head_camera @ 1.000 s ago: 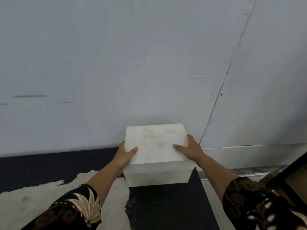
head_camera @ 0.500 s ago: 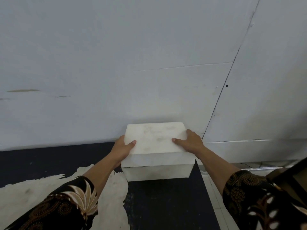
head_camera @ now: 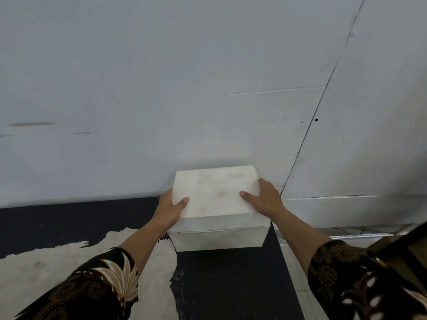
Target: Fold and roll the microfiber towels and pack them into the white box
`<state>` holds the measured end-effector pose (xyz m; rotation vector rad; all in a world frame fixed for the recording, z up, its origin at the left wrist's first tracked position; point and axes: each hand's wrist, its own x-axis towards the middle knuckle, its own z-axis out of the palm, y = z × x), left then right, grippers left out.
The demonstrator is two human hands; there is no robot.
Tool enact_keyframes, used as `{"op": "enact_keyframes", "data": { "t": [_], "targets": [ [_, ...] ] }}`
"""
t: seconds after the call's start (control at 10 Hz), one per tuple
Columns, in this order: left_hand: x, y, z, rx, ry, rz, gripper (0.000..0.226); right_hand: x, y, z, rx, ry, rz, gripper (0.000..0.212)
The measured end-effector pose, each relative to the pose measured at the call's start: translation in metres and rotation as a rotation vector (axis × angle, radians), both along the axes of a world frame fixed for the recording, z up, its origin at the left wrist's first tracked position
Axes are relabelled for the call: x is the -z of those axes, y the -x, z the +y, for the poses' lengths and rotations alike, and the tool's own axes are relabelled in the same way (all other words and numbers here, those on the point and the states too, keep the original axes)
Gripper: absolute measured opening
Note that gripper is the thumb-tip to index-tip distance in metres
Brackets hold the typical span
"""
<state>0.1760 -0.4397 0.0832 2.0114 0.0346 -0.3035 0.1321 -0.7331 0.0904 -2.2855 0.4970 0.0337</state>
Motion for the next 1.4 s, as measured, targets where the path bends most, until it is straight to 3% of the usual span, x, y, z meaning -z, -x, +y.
{"op": "enact_keyframes", "data": {
  "t": [0.2, 0.4, 0.6, 0.9, 1.2, 1.4],
  "targets": [
    [0.009, 0.003, 0.001, 0.021, -0.037, -0.005, 0.052, 0.010, 0.006, 0.003, -0.010, -0.013, 0.004, 0.097],
    [0.017, 0.008, -0.005, 0.035, -0.119, 0.004, 0.063, 0.030, 0.010, 0.010, -0.010, 0.044, 0.049, 0.094],
    [0.030, 0.006, -0.011, 0.180, -0.491, 0.058, 0.080, 0.047, 0.008, 0.020, -0.016, 0.088, 0.082, 0.095],
    [0.034, -0.002, -0.009, 0.255, -0.777, 0.081, 0.081, 0.052, 0.007, 0.018, -0.066, 0.260, 0.148, 0.077],
    [0.011, 0.017, 0.011, 0.449, -0.975, 0.039, 0.078, 0.041, 0.034, 0.059, 0.050, 0.403, 0.255, 0.061],
    [-0.012, 0.037, 0.049, 0.428, -0.967, -0.023, 0.071, 0.026, 0.084, 0.117, 0.021, 0.345, 0.266, 0.066]
  ]
}}
